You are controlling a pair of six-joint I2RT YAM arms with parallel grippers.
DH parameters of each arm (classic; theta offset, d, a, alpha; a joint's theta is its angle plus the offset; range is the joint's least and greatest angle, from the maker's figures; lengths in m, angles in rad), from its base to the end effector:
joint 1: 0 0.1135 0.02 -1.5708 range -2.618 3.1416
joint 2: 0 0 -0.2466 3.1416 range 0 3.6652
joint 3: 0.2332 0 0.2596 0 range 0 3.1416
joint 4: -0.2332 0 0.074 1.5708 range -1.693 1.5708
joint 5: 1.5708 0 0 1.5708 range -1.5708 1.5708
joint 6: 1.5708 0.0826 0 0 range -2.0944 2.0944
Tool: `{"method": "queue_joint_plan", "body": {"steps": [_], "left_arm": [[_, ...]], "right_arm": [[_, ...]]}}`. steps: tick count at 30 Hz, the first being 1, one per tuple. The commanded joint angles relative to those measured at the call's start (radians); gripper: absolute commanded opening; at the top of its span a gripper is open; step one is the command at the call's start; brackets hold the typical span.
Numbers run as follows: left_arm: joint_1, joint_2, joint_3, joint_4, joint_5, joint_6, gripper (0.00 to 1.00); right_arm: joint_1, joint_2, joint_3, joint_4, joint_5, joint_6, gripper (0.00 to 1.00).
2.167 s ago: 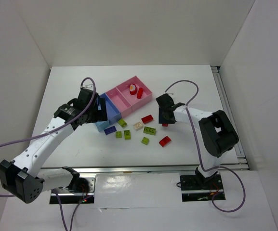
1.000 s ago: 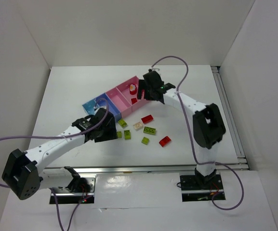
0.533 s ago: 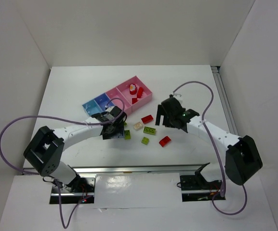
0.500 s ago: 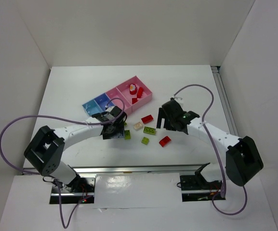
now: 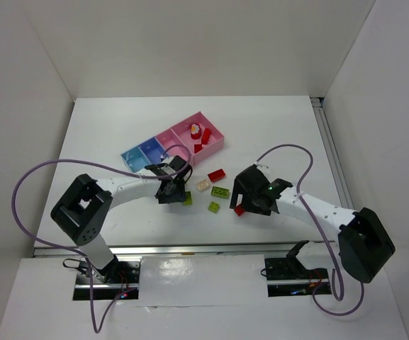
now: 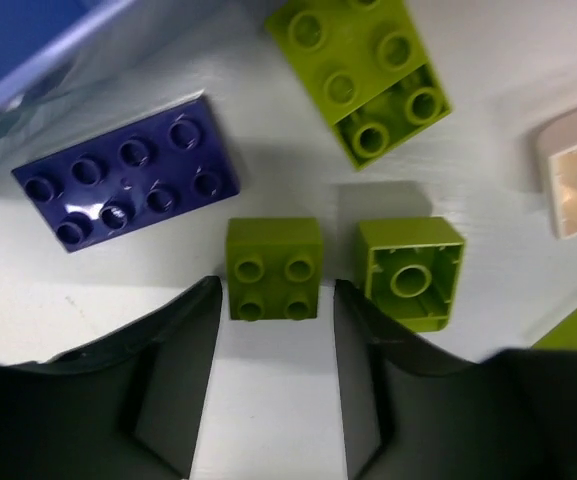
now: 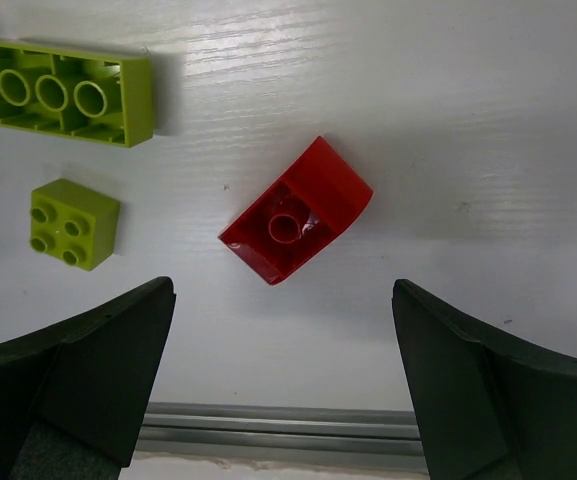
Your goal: Sort the legos into containers by color
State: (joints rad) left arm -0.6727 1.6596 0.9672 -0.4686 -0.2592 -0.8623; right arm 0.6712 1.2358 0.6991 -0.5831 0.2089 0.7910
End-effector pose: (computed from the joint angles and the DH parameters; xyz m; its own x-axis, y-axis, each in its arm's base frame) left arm 0.2759 -0.1927 0.1030 -0.8635 -0.2505 -0.4378 -0.2048 0.9673 -0.1496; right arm 0.2097 0.1446 0.1295 -0.8778 0.1911 -0.4392 0.1231 0.9762 0.1787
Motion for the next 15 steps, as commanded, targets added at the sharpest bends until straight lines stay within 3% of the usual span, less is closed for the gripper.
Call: {"method": "queue_joint_plan", "body": {"steps": [1,6,15], "left_arm": [[0.004,0.014,0.048,0.015,-0.021,0.019,0.51],[0.004,-0.024,0.048,0.015,-0.022,0.042,0.27],[0.004,-0.095,0.09,-0.037,0.002,0.083,0.21]], "right_arm": [[0.018,0.04,-0.016,0.054,0.023,0.068,0.97],[0.018,0.082,-0.026,0.081,0.046,0.103,0.97],[0.018,0.128,-0.046,0.183,0.046,0.197,0.91]]}}
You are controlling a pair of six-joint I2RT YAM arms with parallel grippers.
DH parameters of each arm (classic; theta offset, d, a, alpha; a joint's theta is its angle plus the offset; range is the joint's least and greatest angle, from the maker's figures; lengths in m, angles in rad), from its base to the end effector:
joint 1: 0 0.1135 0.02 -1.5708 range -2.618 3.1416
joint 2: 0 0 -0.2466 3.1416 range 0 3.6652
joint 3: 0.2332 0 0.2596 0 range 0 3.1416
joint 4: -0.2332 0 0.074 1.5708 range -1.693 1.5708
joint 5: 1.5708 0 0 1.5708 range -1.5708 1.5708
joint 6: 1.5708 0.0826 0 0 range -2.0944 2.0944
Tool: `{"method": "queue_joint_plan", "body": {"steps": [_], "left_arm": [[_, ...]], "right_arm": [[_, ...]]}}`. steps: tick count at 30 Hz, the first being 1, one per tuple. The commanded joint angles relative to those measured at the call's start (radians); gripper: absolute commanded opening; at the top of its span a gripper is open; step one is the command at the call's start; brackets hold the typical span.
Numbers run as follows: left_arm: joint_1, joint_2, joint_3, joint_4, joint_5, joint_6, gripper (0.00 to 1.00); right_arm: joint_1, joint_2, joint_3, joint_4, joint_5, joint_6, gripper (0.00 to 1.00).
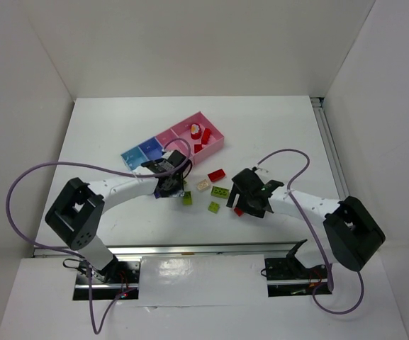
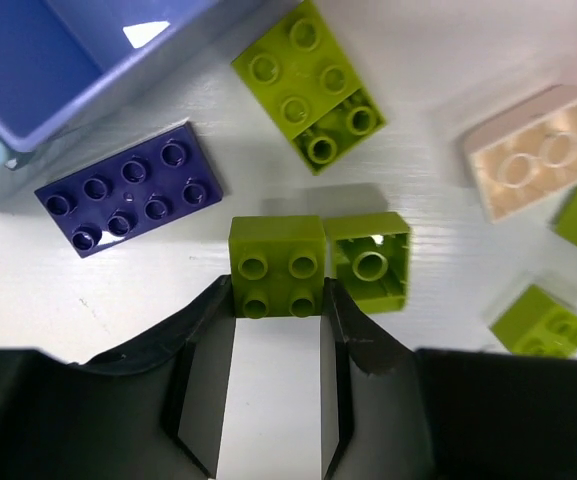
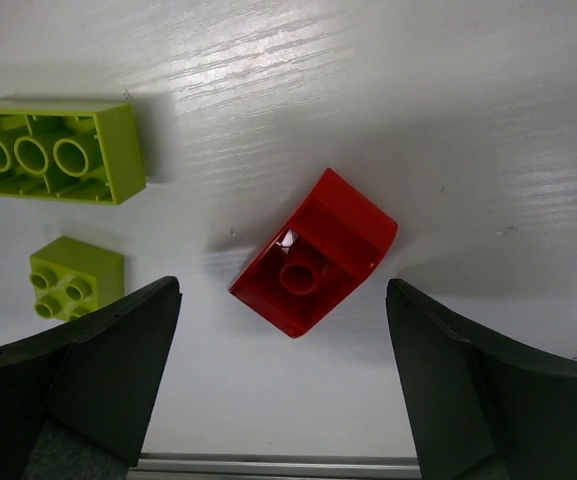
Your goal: Sort the legos into containers by color
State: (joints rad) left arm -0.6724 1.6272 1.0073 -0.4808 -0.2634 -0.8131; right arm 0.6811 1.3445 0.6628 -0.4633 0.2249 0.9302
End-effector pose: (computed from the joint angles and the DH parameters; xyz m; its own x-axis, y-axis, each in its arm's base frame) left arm 0.2825 -0.1974 0.1247 -0.8492 -0.2204 -0.4799 -0.1567 0.9730 -0.1695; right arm 0.2155 0.1509 0.1005 -0.8576 0.3110 -0.4097 0.2432 0.9470 0.2098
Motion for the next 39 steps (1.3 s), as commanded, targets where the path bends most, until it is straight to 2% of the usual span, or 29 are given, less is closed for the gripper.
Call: {"method": "queue_joint_plan", "body": {"steps": [1,5,9,10,14,18,19,23,25,33,35,37,38,39], "left_arm": [[0.004,-0.075,0.065,-0.038,0.006,0.034,0.21],[-0.007,-0.133,0.111,-0.076,0.016,0.084,0.21],[-0.007,-0.156,0.2,-0.152,-0.029,0.086,0.21],[-0.007,-0.156,0.211,-0.166,-0.075,0.086,0.21],[0.051,-0.168,0.257,-0.194,-0.102,0.086,0.21],[0.135,-0.159,0.281,-0.214,-0.082,0.1,0.18],[0.154,-0.159,0.266,-0.214,-0.067,0.1,0.15],[0.276,-0.179,0.206,-0.205,0.003,0.1,0.15],[0.322,-0.179,0.17,-0.183,0.022,0.1,0.15],[0.343,-0.121,0.137,-0.16,0.013,0.089,0.18],[0.353,-0.11,0.128,-0.148,0.026,0.089,0.3],[0.353,-0.099,0.128,-0.148,0.026,0.089,0.37],[0.353,-0.099,0.128,-0.148,0.026,0.089,0.5],[0.353,-0.099,0.128,-0.148,0.007,0.089,0.57]], "right_arm": [[0.008,0.019,0.003,0.063,0.045,0.071,0.89],[0.008,0.042,0.003,0.063,0.056,0.081,0.78],[0.008,0.042,0.003,0.075,0.065,0.072,0.57],[0.008,0.053,0.012,0.075,0.065,0.071,0.43],[0.008,0.041,0.032,0.055,0.083,0.071,0.23],[0.008,0.002,0.075,0.045,0.087,-0.008,0.22],[0.008,-0.007,0.107,0.054,0.074,-0.025,0.22],[0.008,-0.022,0.227,0.063,0.074,-0.125,0.22],[0.008,0.025,0.296,0.054,0.105,-0.193,0.22],[-0.014,0.37,0.757,0.044,0.149,-0.382,0.22],[-0.032,0.442,0.875,0.045,0.113,-0.407,0.23],[-0.058,0.556,0.952,0.045,0.099,-0.439,0.23],[-0.058,0.591,0.99,0.045,0.09,-0.448,0.23],[-0.07,0.626,1.064,0.045,0.09,-0.449,0.25]]}}
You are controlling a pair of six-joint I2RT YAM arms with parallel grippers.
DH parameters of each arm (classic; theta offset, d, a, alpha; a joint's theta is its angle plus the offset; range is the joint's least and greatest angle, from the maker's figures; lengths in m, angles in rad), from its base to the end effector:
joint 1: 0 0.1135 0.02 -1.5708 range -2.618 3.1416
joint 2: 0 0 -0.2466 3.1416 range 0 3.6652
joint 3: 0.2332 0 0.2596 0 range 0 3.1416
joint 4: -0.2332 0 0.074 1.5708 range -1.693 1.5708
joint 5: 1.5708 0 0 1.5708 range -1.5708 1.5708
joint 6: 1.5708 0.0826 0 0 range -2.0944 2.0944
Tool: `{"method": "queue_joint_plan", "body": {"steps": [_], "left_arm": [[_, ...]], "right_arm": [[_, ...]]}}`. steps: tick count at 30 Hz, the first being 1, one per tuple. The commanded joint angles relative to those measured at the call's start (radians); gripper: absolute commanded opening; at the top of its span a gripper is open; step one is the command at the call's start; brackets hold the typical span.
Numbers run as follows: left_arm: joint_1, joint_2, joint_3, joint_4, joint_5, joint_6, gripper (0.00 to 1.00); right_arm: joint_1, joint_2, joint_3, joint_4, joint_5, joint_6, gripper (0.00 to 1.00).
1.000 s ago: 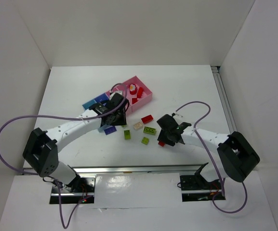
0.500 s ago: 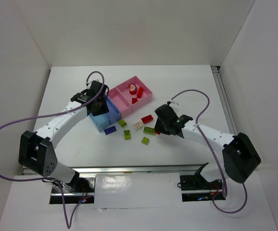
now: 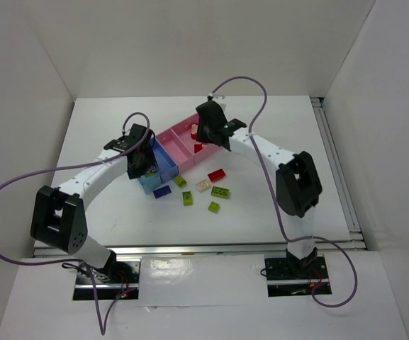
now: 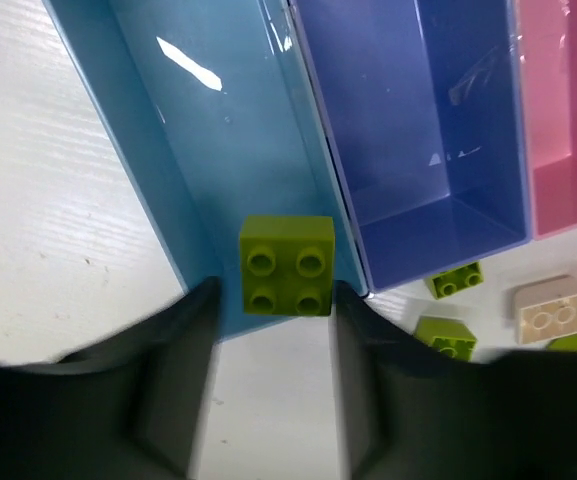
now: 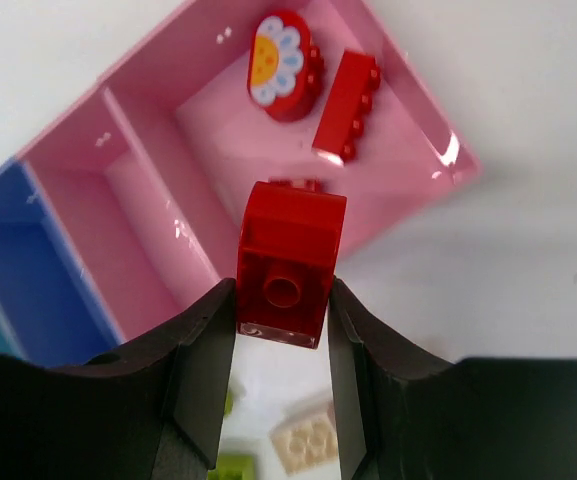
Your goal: Sort the legos into containers by color
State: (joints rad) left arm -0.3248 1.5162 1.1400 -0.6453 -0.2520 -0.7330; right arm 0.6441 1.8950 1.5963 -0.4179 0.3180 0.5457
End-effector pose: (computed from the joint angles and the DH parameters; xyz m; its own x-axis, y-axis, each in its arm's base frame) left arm 0.3325 -0.0902 0.1914 -0.7249 -0.4396 -0.5303 -0.4028 0.8951 -0.1913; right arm 0.3934 0.2631 0.2301 -0.6471 0.1306 -0.7511 -0.0538 0.9750 0.2158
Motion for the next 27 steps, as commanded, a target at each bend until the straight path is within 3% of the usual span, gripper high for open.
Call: {"method": "queue_joint_plan", "body": {"steps": [1,3,5,9,13,18,20,22,27], "left_arm": [[0.006,0.012,-0.005,0.016,-0.004,0.009,0.68],[-0.003,0.001,0.006,0.007,-0.004,0.009,0.83],[-0.003,-0.01,0.018,-0.011,-0.015,0.009,0.9],[-0.057,-0.077,0.018,-0.024,-0.061,0.035,0.88],[-0.178,-0.154,0.027,-0.043,-0.079,0.046,0.78],[-0.327,-0.179,-0.016,0.033,0.016,0.145,0.76],[-0.368,-0.153,-0.026,0.044,0.039,0.156,0.76],[-0.41,-0.09,-0.016,0.044,0.051,0.147,0.76],[-0.442,0.022,-0.025,0.068,0.06,0.058,0.85]], "right_arm": [[-0.049,0.145,0.17,-0.016,-0.003,-0.064,0.3],[-0.058,0.232,0.285,-0.027,-0.003,-0.064,0.5],[-0.058,0.268,0.341,-0.062,0.006,-0.064,0.71],[-0.058,0.222,0.323,-0.046,0.027,-0.064,0.72],[-0.058,0.049,0.035,0.025,0.05,-0.044,0.67],[-0.067,-0.203,-0.261,0.059,0.024,-0.044,0.67],[-0.067,-0.238,-0.327,0.025,-0.013,-0.056,0.7],[-0.067,-0.28,-0.363,-0.028,-0.022,-0.056,0.81],[-0.077,-0.421,-0.536,-0.039,-0.022,-0.006,0.95]]}}
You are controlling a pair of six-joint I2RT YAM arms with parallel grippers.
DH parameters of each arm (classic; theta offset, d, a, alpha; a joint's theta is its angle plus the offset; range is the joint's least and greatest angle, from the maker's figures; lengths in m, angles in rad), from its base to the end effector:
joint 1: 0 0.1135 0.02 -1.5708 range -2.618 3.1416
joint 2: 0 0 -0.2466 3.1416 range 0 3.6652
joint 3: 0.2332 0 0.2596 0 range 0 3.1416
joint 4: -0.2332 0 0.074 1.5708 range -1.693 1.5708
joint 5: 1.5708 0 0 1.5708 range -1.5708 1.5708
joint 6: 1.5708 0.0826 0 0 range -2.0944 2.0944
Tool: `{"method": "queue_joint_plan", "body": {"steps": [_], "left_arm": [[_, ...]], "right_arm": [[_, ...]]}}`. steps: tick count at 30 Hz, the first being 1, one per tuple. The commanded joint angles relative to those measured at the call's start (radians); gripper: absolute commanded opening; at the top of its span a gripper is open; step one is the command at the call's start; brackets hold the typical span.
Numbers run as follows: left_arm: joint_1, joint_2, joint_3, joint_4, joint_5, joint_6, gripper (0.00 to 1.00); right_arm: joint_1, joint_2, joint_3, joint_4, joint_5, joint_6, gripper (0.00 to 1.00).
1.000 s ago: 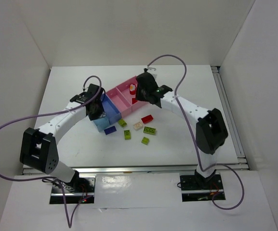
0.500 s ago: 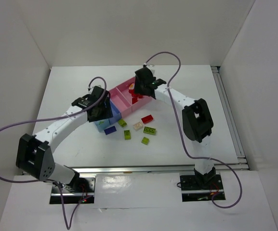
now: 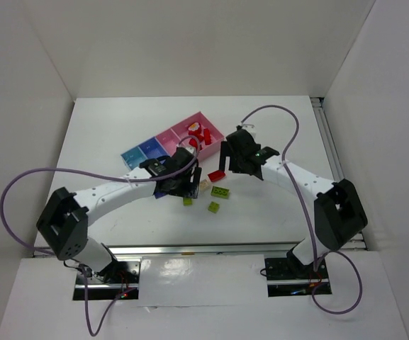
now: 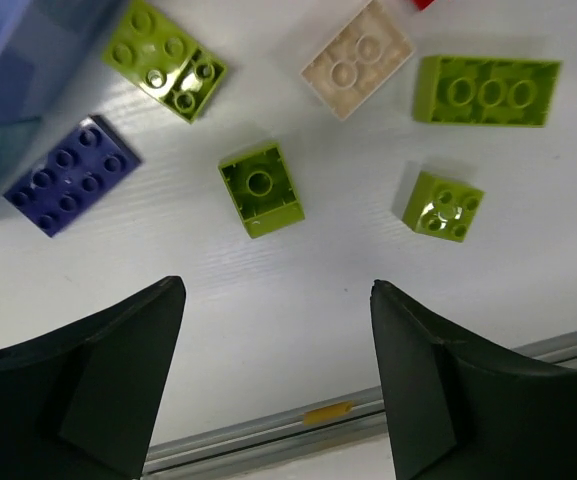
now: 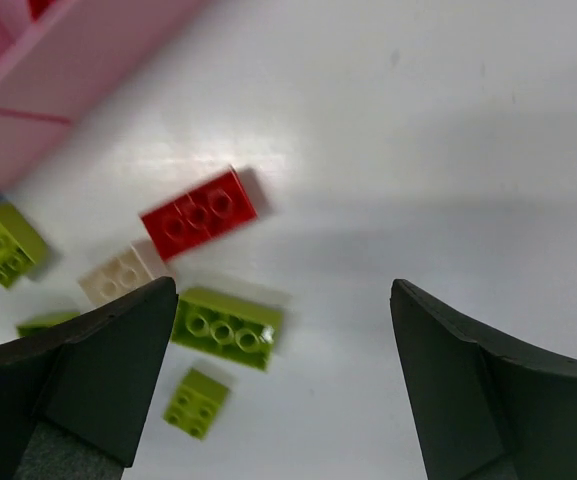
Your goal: Sort the legos into containers by color
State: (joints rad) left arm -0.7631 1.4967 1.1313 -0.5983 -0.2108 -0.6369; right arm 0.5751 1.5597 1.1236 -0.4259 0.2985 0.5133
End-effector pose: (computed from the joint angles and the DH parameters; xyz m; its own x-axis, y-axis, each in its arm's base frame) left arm 0.2630 -0.2276 0.1981 -0.8278 -0.0130 -0.5608 0.1210 0.9721 -0.2011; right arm 0.3246 0.1815 0.1917 -0.7313 0.0853 -0.6767 -0.0001 0.9921 0.1252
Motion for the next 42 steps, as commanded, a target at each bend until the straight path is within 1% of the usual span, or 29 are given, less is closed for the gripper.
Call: {"method": "queue_joint_plan", "body": {"steps": [1,2,5,7,8,10,13,14,15,17,18,19,21,23,24,25,26,27,29,31,32,33,34,37,38,41,42], "left_arm": [[-0.004,0.062,-0.016,0.022,0.019,-0.073,0.86],[-0.004,0.103,-0.016,0.022,0.01,-0.087,0.86],[-0.004,0.169,-0.016,0.031,-0.01,-0.121,0.86],[-0.004,0.191,-0.016,0.043,-0.021,-0.121,0.83],[-0.004,0.2,-0.016,0.063,-0.021,-0.121,0.82],[-0.004,0.235,-0.007,0.083,0.001,-0.121,0.79],[-0.004,0.27,0.004,0.109,0.011,-0.112,0.74],[-0.004,0.281,0.004,0.109,0.011,-0.112,0.71],[-0.004,0.281,0.004,0.109,0.011,-0.112,0.61],[-0.004,0.26,0.004,0.109,0.001,-0.112,0.5],[-0.004,0.251,0.004,0.109,-0.01,-0.112,0.37],[-0.004,0.241,0.004,0.085,-0.019,-0.112,0.33],[-0.004,0.208,0.031,0.051,-0.03,-0.099,0.27],[-0.004,0.171,0.044,0.013,-0.015,-0.078,0.25],[-0.004,0.146,0.056,0.002,-0.004,-0.061,0.22],[-0.004,0.093,0.065,-0.009,-0.004,-0.05,0.22],[-0.004,0.065,0.065,-0.02,0.008,-0.041,0.22],[-0.004,0.039,0.1,-0.049,-0.004,-0.027,0.22],[-0.004,-0.008,0.139,-0.086,-0.013,-0.012,0.22],[0.034,-0.019,0.189,-0.136,-0.022,-0.001,0.22],[0.082,-0.019,0.203,-0.156,-0.022,-0.001,0.22],[0.106,-0.019,0.212,-0.17,-0.032,-0.001,0.2],[0.155,-0.019,0.223,-0.185,-0.042,-0.01,0.2],[0.232,-0.032,0.214,-0.224,-0.042,-0.02,0.2],[0.275,-0.032,0.197,-0.224,-0.042,-0.02,0.2],[0.335,-0.05,0.157,-0.213,-0.042,-0.02,0.2],[0.372,-0.05,0.147,-0.204,-0.042,-0.02,0.2]], "right_arm": [[-0.008,-0.098,-0.08,-0.031,-0.002,0.027,0.95],[-0.008,-0.107,-0.094,-0.031,-0.002,0.027,0.97],[-0.017,-0.107,-0.105,-0.053,-0.048,0.017,0.98],[-0.017,-0.107,-0.116,-0.053,-0.088,0.017,0.98],[-0.017,-0.116,-0.125,-0.042,-0.1,0.017,0.98],[-0.017,-0.116,-0.125,-0.031,-0.111,0.017,0.98],[-0.017,-0.072,-0.113,-0.022,-0.122,0.063,0.98],[-0.017,-0.06,-0.098,-0.022,-0.113,0.076,0.98],[-0.017,-0.047,-0.088,-0.022,-0.113,0.076,0.98],[-0.017,-0.014,-0.076,0.008,-0.122,0.125,0.98],[-0.017,-0.013,-0.076,0.025,-0.137,0.139,0.98],[-0.017,0.015,-0.076,0.05,-0.137,0.157,0.97],[-0.017,0.04,-0.065,0.073,-0.137,0.223,0.97],[-0.017,0.065,-0.065,0.117,-0.137,0.304,0.95],[-0.017,0.065,-0.086,0.142,-0.151,0.332,0.95],[-0.017,0.078,-0.087,0.189,-0.151,0.352,0.95],[-0.017,0.079,-0.087,0.2,-0.151,0.373,0.95],[-0.017,0.097,-0.087,0.211,-0.139,0.399,0.95],[-0.017,0.146,-0.065,0.22,-0.128,0.41,0.95],[-0.017,0.19,-0.006,0.196,-0.118,0.419,0.94],[-0.017,0.232,0.011,0.187,-0.117,0.419,0.94],[-0.017,0.249,0.025,0.168,-0.117,0.419,0.94],[-0.017,0.263,0.054,0.159,-0.117,0.419,0.93],[0.003,0.296,0.087,0.105,-0.085,0.447,0.89],[0.003,0.309,0.096,0.105,-0.073,0.458,0.89],[0.003,0.329,0.105,0.093,-0.056,0.476,0.83],[0.003,0.339,0.105,0.093,-0.046,0.476,0.79]]}}
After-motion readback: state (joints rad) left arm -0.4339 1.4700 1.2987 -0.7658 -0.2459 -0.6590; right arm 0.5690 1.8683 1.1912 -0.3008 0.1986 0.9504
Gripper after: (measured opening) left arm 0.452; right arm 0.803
